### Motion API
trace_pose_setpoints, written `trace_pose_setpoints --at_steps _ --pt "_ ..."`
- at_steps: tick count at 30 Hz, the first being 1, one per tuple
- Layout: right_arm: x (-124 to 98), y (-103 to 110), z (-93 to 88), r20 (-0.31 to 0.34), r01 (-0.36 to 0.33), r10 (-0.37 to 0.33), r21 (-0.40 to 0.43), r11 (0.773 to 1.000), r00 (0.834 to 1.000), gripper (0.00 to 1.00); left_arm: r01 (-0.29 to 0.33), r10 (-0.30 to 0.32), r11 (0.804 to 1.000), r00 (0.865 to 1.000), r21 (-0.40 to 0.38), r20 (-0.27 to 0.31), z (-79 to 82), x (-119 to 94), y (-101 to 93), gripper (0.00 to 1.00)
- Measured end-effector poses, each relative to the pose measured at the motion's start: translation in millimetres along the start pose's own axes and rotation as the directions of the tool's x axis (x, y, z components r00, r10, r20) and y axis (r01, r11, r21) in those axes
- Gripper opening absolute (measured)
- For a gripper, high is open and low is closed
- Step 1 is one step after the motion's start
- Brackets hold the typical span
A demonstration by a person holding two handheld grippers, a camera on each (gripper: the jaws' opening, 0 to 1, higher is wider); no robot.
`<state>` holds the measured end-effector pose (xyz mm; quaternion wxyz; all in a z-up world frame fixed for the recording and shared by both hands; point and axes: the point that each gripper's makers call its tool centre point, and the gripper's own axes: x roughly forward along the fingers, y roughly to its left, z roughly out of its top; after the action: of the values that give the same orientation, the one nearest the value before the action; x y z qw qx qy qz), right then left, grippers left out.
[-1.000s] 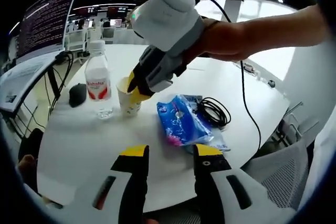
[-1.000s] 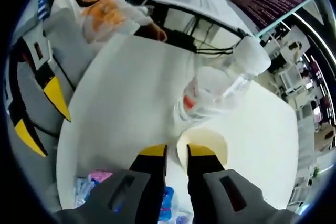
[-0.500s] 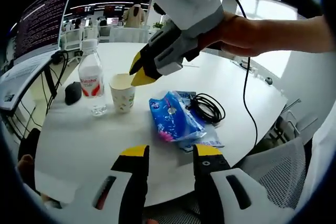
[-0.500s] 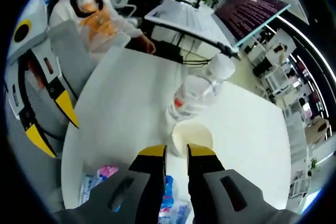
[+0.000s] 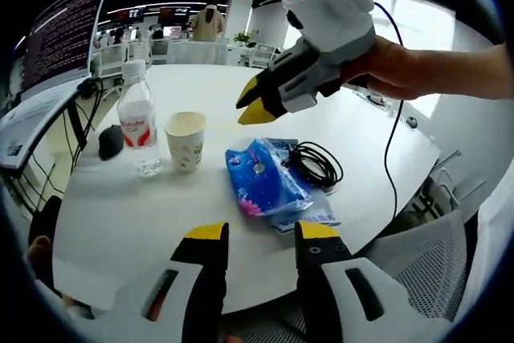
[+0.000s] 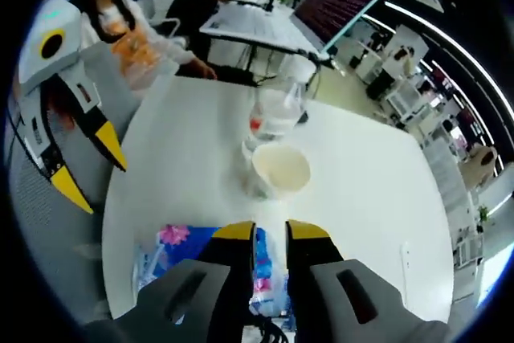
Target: Arrange the tabletop items into an orderly group along one side of the table until the central work area is clear of visible clutter.
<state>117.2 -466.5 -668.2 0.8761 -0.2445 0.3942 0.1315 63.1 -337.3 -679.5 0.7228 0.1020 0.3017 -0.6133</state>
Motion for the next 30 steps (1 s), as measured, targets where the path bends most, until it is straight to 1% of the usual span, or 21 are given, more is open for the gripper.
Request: trace_pose_setpoints --at_steps 2,4,7,9,11,13,16,20,21,23,24,30 --pt "-2 1 -9.2 -0.009 0.006 -0.006 0.007 1.0 1.0 0.12 -0.001 0.001 1.0 1.0 0.0 0.0 0.2 0 -0.1 0.31" --pt "-6 5 -21.0 -0.02 0.009 -0.009 0.031 0.999 1.0 0.12 -0.001 0.001 1.0 1.0 -0.002 -0.002 -0.1 1 -0.6 0.31" --pt "-12 12 -37.6 -0.031 0.01 -0.007 0.093 0.996 0.999 0.12 0.0 0.0 1.0 1.0 0.0 -0.005 -0.5 1 -1.5 0.31" --pt "-16 14 -45.0 -0.033 0.015 -0.01 0.149 0.989 0.999 0.12 -0.001 0.001 1.0 1.0 0.001 -0.008 -1.0 1 -1.6 0.31" --pt "-20 16 -53.5 -0.029 0.024 -0.019 0.18 0.983 0.999 0.12 -0.002 0.002 1.0 1.0 -0.004 -0.011 -2.0 2 -0.9 0.31" --pt "-24 17 -64.1 -0.043 0.035 -0.027 0.196 0.98 0.999 0.12 -0.003 0.003 1.0 1.0 -0.01 -0.014 -2.8 2 -0.4 0.31" --pt "-31 19 -81.0 -0.056 0.053 -0.04 0.254 0.966 0.998 0.12 -0.002 0.002 1.0 1.0 -0.018 -0.021 -4.3 3 -0.3 0.3" --pt "-36 23 -96.8 -0.069 0.065 -0.046 0.309 0.949 0.997 0.12 0.008 -0.009 0.999 0.999 -0.035 -0.032 -6.8 7 -1.5 0.29" --pt "-38 24 -102.3 -0.076 0.07 -0.048 0.33 0.941 0.996 0.12 0.008 -0.01 0.999 0.999 -0.038 -0.035 -7.2 9 -1.8 0.29" --pt "-41 26 -109.0 -0.082 0.08 -0.055 0.344 0.936 0.995 0.11 0.015 -0.017 0.998 0.999 -0.054 -0.038 -7.8 11 -2.8 0.29" --pt "-42 27 -113.6 -0.084 0.081 -0.054 0.36 0.929 0.995 0.11 0.017 -0.019 0.998 0.999 -0.06 -0.041 -8.3 13 -2.9 0.29" --pt "-42 34 -132.3 -0.107 0.088 -0.048 0.408 0.909 0.993 0.12 0.022 -0.026 0.997 0.998 -0.075 -0.052 -10.1 15 -4.0 0.28"
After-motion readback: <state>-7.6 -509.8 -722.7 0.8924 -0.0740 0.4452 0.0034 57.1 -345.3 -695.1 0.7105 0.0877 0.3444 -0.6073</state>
